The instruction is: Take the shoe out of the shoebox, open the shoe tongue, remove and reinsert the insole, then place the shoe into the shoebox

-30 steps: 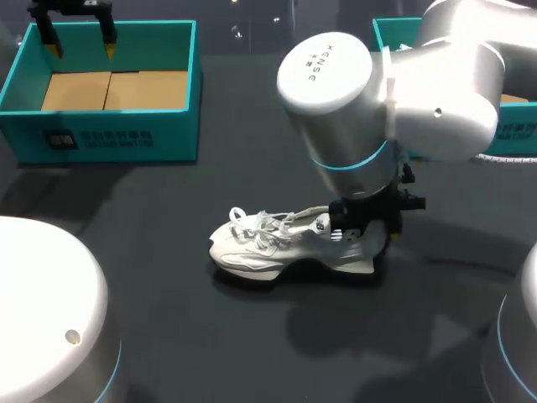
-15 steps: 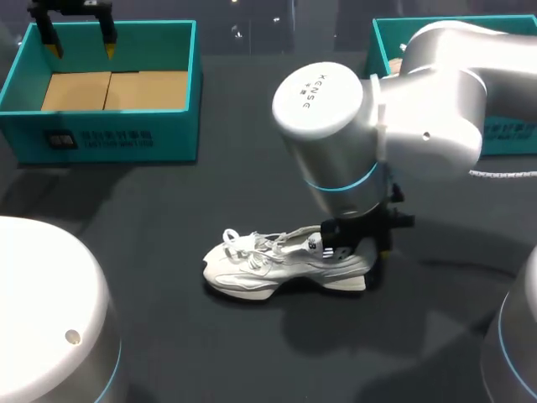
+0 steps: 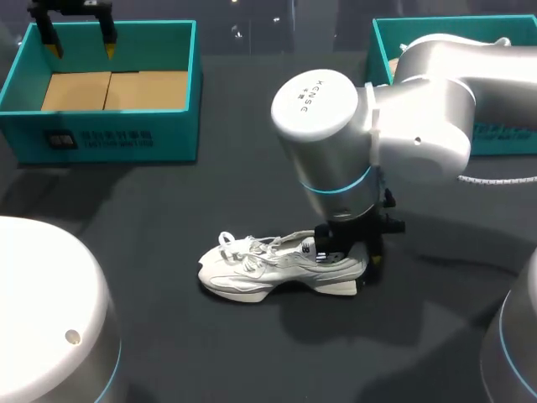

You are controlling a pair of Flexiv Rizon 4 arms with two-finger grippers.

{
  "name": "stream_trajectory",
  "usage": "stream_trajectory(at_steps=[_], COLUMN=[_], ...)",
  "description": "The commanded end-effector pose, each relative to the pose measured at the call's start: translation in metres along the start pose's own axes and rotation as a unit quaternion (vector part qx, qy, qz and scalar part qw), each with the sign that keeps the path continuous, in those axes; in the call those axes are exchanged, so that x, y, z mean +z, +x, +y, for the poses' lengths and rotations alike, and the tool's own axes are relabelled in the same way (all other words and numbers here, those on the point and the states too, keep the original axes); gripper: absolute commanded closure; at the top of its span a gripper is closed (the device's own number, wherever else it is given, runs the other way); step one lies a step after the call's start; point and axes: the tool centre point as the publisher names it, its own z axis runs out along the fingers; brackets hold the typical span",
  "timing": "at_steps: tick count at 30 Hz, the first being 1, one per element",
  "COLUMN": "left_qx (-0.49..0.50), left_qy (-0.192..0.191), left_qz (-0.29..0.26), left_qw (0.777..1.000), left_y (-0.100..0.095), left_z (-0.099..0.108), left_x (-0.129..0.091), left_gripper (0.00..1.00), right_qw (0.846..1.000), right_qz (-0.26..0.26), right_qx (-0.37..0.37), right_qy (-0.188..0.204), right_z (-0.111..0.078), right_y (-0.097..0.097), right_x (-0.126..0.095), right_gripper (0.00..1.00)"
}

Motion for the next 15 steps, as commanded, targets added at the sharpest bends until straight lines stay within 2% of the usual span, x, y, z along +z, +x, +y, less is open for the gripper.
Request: stream_trajectory(at_steps=[1,15], left_qx=[0.000,0.000], left_qy=[0.000,0.000], left_qz=[0.000,0.000], left_qw=[1.000,1.000], left_y=[-0.0001,-0.0001], left_z=[0.0002,0.0002], left_x=[-0.0001,-0.0001], left_gripper=[0.00,0.00], right_qw=[0.998,0.998], right_qz=[0.011,0.031], right_qx=[0.060,0.052], right_qy=[0.001,0.003], right_z=[-0.0044,-0.0028], right_y=[0.0043,0.0042], right_x=[0.0081,0.0170], right_gripper=[1.00,1.00])
